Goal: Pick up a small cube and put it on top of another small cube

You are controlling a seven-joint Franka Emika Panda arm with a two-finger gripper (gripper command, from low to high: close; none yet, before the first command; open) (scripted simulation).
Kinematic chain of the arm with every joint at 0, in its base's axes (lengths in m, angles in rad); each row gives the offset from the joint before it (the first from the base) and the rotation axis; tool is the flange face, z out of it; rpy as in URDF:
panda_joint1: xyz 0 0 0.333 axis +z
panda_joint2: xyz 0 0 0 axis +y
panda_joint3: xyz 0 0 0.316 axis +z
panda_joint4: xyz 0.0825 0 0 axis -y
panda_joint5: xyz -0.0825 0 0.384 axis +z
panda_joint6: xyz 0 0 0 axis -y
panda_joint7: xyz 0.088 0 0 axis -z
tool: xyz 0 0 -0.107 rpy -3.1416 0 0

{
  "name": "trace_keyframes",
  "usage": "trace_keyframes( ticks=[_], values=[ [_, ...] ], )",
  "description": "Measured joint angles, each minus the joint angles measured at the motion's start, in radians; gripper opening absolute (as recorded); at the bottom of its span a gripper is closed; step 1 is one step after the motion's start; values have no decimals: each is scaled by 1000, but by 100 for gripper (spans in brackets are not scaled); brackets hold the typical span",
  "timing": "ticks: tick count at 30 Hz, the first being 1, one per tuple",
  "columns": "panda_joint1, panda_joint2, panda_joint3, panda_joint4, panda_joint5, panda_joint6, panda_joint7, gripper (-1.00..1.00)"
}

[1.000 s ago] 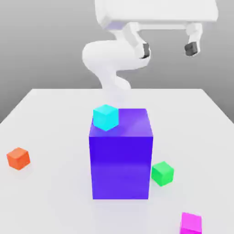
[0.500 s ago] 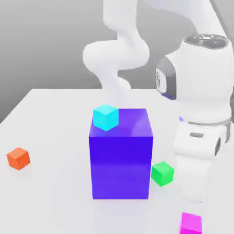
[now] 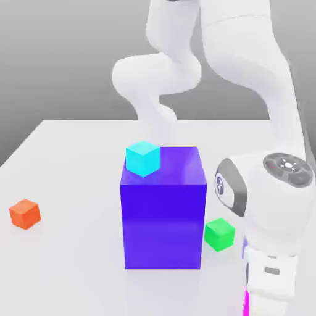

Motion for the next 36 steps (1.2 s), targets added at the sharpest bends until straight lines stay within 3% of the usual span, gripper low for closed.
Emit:
trace_keyframes(
  ticks=[4, 21, 29, 30, 36],
  values=[
    [7, -133, -9, -44, -12, -92, 10, -100],
    [56, -710, 39, -638, -56, -74, 82, -100],
    [67, -490, 37, -658, -56, 167, 85, -100],
    [65, -468, 38, -657, -57, 189, 86, 100],
    [63, -456, 39, -657, -57, 201, 86, 100]
  ],
)
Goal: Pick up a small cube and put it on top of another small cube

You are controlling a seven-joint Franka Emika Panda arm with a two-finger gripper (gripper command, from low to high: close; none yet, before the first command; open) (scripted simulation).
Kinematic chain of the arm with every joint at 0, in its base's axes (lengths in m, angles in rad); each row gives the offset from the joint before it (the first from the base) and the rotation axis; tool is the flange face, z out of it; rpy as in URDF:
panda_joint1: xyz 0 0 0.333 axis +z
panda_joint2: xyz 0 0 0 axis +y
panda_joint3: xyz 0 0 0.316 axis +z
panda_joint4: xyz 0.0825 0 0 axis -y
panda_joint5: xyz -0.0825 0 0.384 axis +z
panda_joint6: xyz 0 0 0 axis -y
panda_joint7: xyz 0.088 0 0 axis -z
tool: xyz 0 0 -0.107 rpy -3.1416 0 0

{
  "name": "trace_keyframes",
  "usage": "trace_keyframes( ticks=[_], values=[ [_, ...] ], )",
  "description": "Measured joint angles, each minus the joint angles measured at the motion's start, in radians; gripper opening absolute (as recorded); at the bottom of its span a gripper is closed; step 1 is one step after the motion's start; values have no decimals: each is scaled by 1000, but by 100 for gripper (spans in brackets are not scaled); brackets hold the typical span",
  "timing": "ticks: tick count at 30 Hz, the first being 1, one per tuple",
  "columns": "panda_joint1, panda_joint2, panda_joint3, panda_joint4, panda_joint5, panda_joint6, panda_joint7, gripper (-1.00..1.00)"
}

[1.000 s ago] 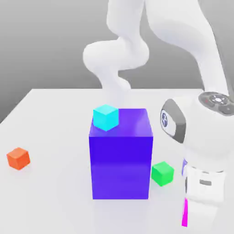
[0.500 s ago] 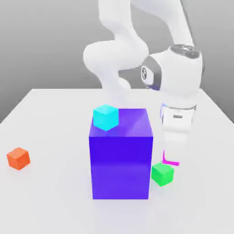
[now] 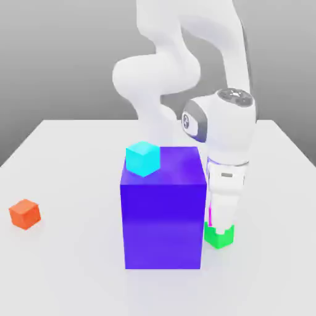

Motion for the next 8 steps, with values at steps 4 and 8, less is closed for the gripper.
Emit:
trace_keyframes(
  ticks=[4, 8],
  values=[
    [3, -99, 1, -4, 4, -94, -3, 100],
    [-1, -238, 2, -11, -3, -226, 2, 100]
  ],
)
